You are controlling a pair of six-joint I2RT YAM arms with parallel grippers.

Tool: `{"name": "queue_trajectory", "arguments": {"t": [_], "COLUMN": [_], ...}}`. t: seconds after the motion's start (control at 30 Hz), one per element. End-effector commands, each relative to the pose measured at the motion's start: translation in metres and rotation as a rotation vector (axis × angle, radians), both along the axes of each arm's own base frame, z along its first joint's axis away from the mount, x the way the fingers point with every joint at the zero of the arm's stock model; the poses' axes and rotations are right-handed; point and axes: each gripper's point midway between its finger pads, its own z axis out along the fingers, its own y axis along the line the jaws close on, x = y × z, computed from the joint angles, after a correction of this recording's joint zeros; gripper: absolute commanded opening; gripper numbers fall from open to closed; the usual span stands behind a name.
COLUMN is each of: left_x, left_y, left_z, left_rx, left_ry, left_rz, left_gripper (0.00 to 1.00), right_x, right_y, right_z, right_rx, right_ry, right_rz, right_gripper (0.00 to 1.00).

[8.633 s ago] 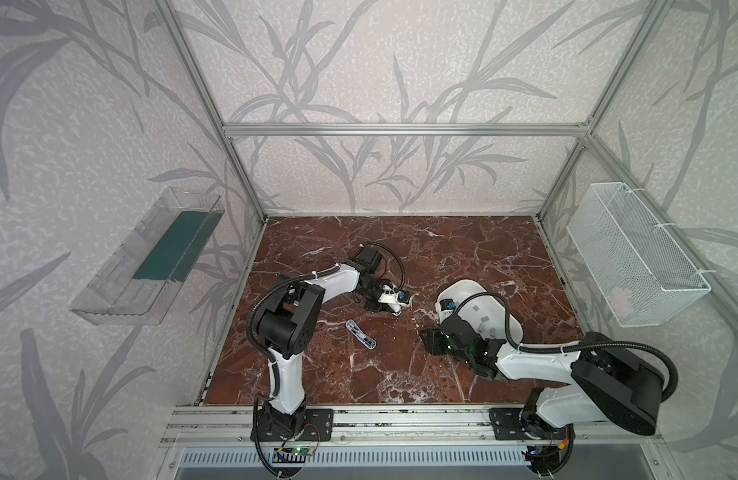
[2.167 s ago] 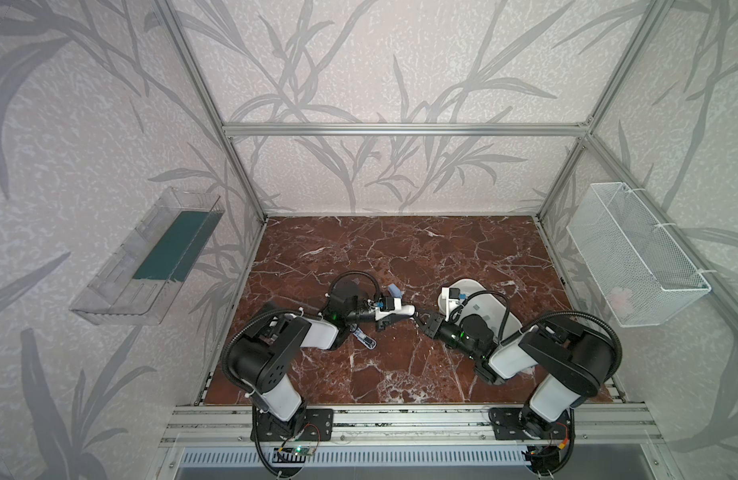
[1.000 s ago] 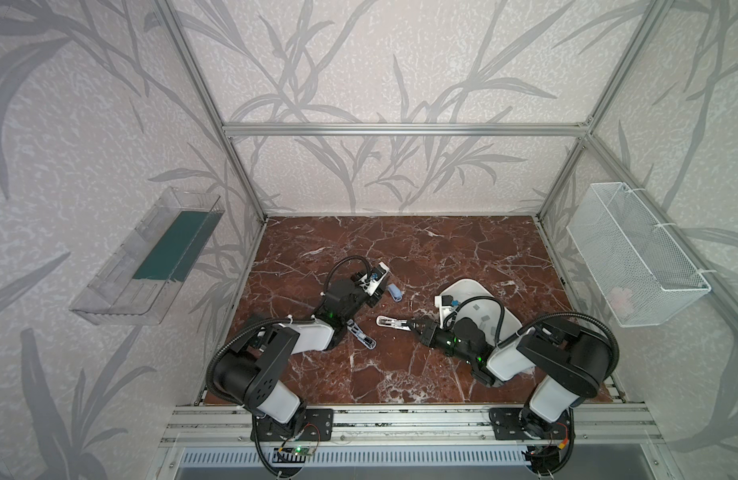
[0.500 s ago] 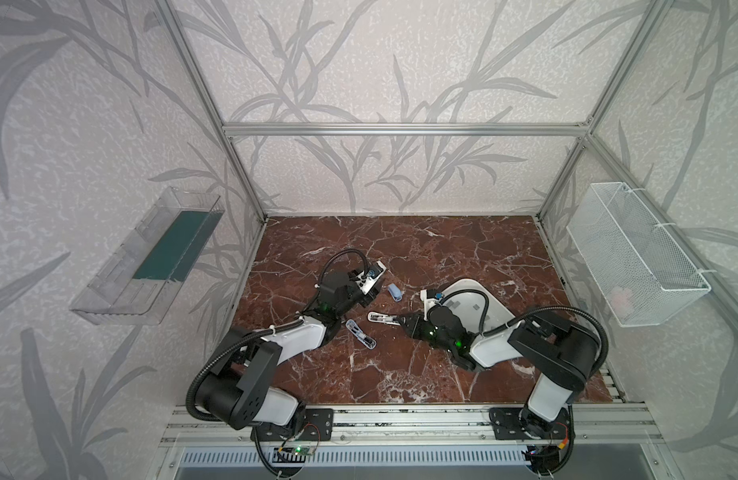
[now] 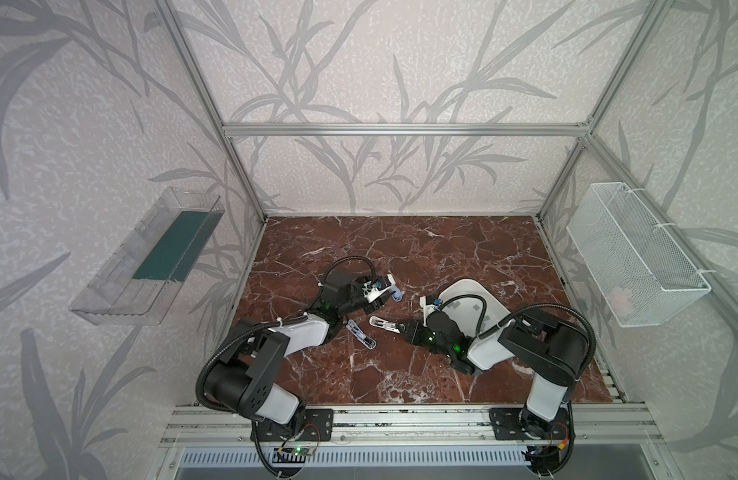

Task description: Load the staples into the stapler

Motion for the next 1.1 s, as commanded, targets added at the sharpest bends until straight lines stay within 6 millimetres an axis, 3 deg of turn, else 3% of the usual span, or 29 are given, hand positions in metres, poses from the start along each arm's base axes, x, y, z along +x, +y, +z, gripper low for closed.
{"name": "queue_trajectory", "arguments": {"t": [0.0, 0.2, 0.37, 0.47, 0.63, 0.73, 0.93, 1.07], "left_x": [-0.014, -0.003, 0.012, 0.026, 0.028, 0.026, 0.023, 0.032], "left_y": [-0.014, -0.006, 0.000, 0.001, 0.001, 0.007, 0.036, 0.029], "left_z": [-0.007, -0.027, -0.046, -0.044, -0.023, -0.023, -0.043, -0.053], "left_rx": [0.020, 0.150, 0.266, 0.303, 0.421, 0.525, 0.665, 0.672], "left_ry": [0.006, 0.078, 0.160, 0.179, 0.191, 0.138, 0.176, 0.146], "left_rz": [-0.165, -0.123, -0.092, -0.065, -0.154, -0.261, -0.347, -0.403], "left_gripper": [0.49, 0.50, 0.51, 0.53, 0.53, 0.53, 0.52, 0.54], "right_x": [-0.003, -0.001, 0.002, 0.010, 0.022, 0.019, 0.003, -0.002], "right_y": [-0.010, -0.013, -0.029, -0.036, -0.036, -0.036, -0.049, -0.045], "right_z": [0.005, 0.039, 0.048, 0.057, 0.079, 0.085, 0.091, 0.089], "right_rx": [-0.060, -0.086, -0.188, -0.257, -0.337, -0.386, -0.388, -0.380], "right_ry": [-0.036, -0.124, -0.184, -0.259, -0.389, -0.433, -0.485, -0.515], "right_rz": [0.000, 0.025, -0.002, -0.002, 0.040, 0.099, 0.175, 0.230], "right_gripper": [0.50, 0.54, 0.54, 0.54, 0.56, 0.57, 0.61, 0.62]}}
